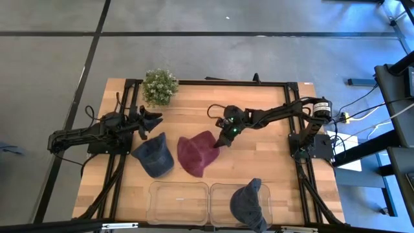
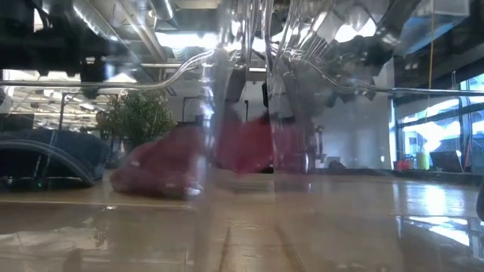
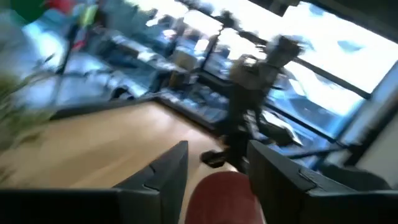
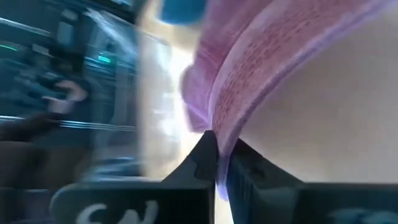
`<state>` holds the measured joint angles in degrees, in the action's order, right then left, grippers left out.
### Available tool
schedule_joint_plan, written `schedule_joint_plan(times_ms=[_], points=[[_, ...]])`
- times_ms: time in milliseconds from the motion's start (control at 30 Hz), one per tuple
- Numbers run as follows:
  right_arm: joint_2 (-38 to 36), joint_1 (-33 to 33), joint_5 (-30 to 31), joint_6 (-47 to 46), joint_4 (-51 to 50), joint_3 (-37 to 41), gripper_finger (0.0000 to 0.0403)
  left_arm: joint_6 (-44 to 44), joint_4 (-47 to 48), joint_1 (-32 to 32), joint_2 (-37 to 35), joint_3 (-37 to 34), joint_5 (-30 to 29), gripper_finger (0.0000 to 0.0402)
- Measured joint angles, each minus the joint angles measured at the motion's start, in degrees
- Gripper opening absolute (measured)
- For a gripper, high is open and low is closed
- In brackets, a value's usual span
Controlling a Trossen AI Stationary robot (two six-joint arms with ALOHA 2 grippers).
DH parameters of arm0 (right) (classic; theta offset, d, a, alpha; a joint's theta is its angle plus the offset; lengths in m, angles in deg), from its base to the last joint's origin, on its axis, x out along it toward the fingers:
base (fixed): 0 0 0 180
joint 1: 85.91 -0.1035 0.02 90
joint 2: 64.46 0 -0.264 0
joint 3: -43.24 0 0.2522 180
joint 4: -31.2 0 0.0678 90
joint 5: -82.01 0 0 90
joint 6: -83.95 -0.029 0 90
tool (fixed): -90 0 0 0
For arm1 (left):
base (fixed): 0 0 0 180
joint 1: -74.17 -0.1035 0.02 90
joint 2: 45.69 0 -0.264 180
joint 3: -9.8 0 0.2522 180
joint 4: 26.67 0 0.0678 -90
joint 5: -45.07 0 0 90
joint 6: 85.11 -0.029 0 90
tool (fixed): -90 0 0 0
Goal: Pick & Place hat
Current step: Put the red cap into the left transparent bin
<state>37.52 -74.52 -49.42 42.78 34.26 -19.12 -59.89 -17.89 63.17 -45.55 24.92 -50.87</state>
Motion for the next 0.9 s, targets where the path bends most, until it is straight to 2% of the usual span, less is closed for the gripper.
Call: schedule_joint_plan(times_ms=[67, 200, 333, 533, 600, 767, 900], points=[[-1.1, 0.8, -3.6, -4.2, 2.8, 0.0, 0.0016, -7.7, -4.2, 0.0, 0.0, 0.0, 2.3, 0.0158], [-3.6, 3.1, -12.2, -12.5, 7.1, 0.0, 0.0016, -24.8, -12.8, 0.0, 1.2, 1.9, 2.7, 0.0147], [-6.3, 5.2, -18.2, -24.9, 17.9, 0.0, 0.0016, -41.9, -13.6, 0.0, 4.4, 6.8, 2.7, 0.0136], [-7.3, 7.9, -16.4, -47.6, 38.9, 0.0, 0.0016, -60.8, -12.6, 1.2, 14.9, 14.9, 4.9, 0.0127], [-7.3, 8.4, -14.4, -50.9, 42.6, 0.0, 0.0018, -67.0, -10.9, 2.6, 19.5, 18.8, 3.0, 0.0127], [-7.3, 9.7, -12.7, -57.5, 49.2, -0.3, 0.0019, -83.6, 0.3, 8.4, 28.6, 30.7, -3.8, 0.0124], [-7.3, 10.7, -13.0, -60.8, 54.8, -2.3, 0.0019, -91.5, 6.7, 14.1, 34.6, 37.2, -10.3, 0.0119]])
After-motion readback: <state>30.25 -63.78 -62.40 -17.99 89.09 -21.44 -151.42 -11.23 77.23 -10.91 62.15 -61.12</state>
